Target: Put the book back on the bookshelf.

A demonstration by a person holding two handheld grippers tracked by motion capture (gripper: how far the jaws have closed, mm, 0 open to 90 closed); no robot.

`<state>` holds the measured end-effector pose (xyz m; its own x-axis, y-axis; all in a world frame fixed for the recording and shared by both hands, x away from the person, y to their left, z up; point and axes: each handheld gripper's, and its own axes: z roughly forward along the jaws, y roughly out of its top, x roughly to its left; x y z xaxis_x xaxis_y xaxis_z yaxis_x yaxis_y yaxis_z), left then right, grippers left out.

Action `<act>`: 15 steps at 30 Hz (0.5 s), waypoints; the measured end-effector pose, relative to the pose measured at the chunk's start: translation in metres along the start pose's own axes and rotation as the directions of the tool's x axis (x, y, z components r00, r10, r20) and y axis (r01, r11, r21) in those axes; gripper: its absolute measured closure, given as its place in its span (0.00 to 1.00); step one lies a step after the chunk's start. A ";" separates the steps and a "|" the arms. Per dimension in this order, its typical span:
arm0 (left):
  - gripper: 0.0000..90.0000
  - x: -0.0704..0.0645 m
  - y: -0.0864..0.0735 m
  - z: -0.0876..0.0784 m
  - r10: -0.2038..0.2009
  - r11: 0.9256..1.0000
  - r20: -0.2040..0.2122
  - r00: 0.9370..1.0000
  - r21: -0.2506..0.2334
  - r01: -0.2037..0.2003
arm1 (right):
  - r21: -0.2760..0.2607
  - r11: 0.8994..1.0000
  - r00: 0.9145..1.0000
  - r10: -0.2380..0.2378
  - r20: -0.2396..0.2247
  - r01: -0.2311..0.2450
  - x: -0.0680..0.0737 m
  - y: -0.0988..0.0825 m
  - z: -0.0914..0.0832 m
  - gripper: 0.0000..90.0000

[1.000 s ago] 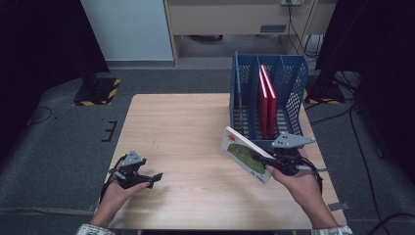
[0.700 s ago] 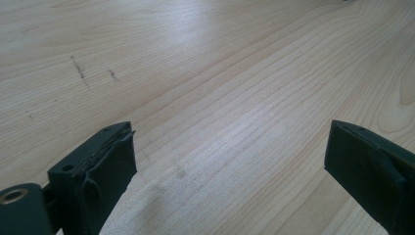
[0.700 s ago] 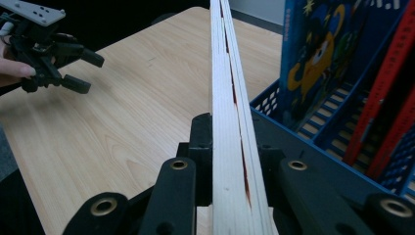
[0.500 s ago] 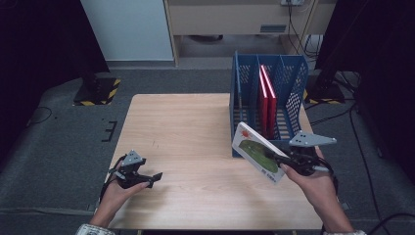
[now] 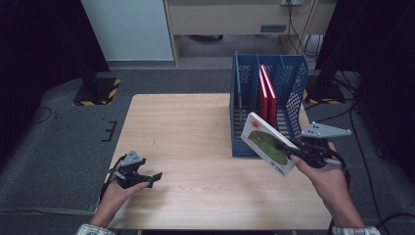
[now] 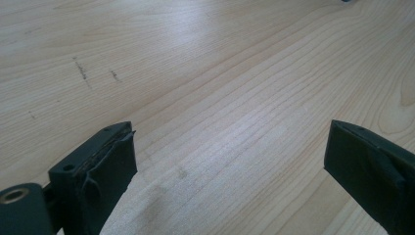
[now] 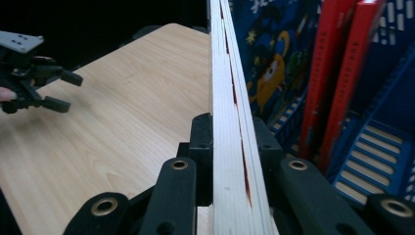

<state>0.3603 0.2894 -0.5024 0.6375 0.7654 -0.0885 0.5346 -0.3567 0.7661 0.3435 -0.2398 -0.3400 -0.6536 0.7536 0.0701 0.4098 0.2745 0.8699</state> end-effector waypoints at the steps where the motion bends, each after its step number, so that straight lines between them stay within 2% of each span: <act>1: 0.05 0.000 0.000 0.000 0.000 1.000 0.000 1.000 0.000 0.000 | 0.003 1.000 1.000 0.004 0.006 -0.004 -0.002 0.000 0.000 0.85; 15: 0.05 0.000 0.000 0.000 -0.001 1.000 -0.001 1.000 0.002 0.001 | 0.029 0.999 0.995 0.032 0.094 -0.034 -0.022 -0.001 -0.012 0.85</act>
<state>0.3605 0.2892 -0.5028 0.6364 0.7662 -0.0888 0.5364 -0.3569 0.7648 0.3500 -0.2636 -0.3364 -0.5774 0.8148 0.0512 0.4503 0.2655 0.8525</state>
